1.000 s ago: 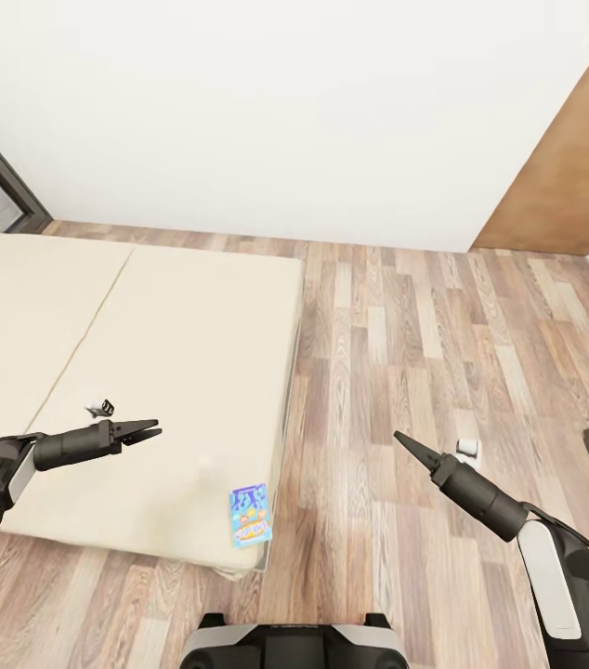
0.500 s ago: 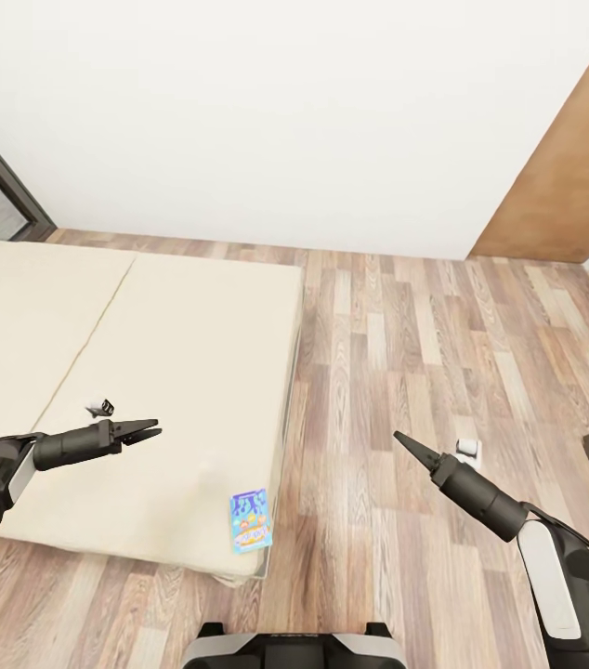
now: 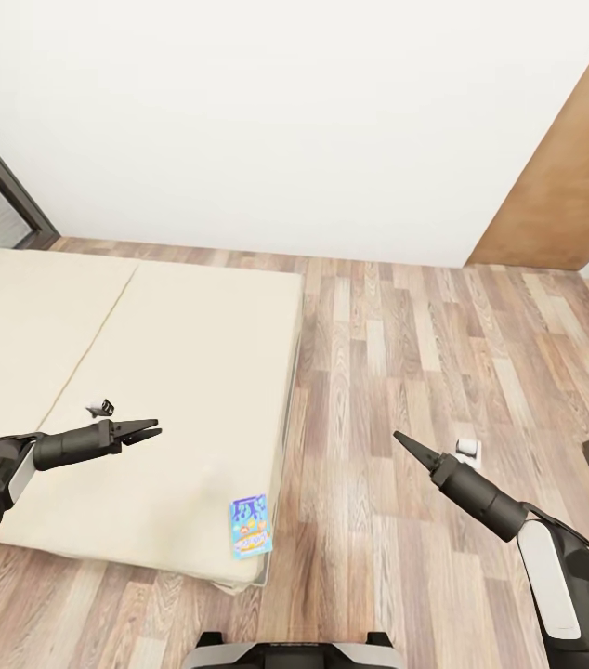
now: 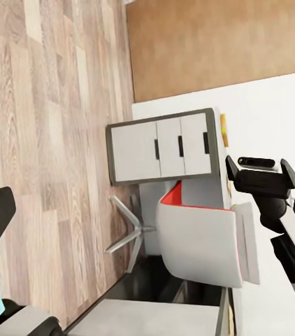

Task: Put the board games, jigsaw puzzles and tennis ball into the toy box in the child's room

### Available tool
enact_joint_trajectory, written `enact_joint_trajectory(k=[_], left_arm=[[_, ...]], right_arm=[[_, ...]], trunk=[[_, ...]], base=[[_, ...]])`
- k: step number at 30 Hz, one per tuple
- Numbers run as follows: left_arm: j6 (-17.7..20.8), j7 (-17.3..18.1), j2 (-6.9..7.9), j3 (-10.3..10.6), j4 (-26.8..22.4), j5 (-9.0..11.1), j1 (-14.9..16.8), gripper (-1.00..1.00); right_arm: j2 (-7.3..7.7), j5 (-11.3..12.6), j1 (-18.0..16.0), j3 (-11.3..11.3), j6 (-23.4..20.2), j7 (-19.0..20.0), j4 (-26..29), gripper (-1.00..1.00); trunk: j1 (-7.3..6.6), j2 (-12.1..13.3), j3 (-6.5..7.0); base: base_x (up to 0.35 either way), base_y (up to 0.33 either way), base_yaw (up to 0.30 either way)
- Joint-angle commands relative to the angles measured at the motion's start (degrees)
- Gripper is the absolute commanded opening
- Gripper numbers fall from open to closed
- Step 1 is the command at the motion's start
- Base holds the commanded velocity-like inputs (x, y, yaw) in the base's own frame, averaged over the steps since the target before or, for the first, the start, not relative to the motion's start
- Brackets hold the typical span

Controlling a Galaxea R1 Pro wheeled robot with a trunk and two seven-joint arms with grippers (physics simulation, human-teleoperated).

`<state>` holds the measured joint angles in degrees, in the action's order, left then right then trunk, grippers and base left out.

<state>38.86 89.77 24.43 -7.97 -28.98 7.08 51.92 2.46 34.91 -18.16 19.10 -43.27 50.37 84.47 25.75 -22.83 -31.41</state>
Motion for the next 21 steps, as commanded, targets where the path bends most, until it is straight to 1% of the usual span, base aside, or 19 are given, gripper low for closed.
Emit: enact_joint_trajectory(k=[1,21], left_arm=[[0.6,0.2,0.01,0.0,0.0,0.0,0.0,1.00],[0.6,0.2,0.01,0.1,0.0,0.0,0.0,1.00]], right_arm=[[0.00,0.2,0.0,0.0,-0.3,0.0,0.0,1.00],[0.00,0.2,0.0,0.0,-0.3,0.0,0.0,1.00]], trunk=[[0.03,-0.1,0.02],[0.03,-0.1,1.91]], base=[[0.000,0.000,0.000],[0.000,0.000,0.000]])
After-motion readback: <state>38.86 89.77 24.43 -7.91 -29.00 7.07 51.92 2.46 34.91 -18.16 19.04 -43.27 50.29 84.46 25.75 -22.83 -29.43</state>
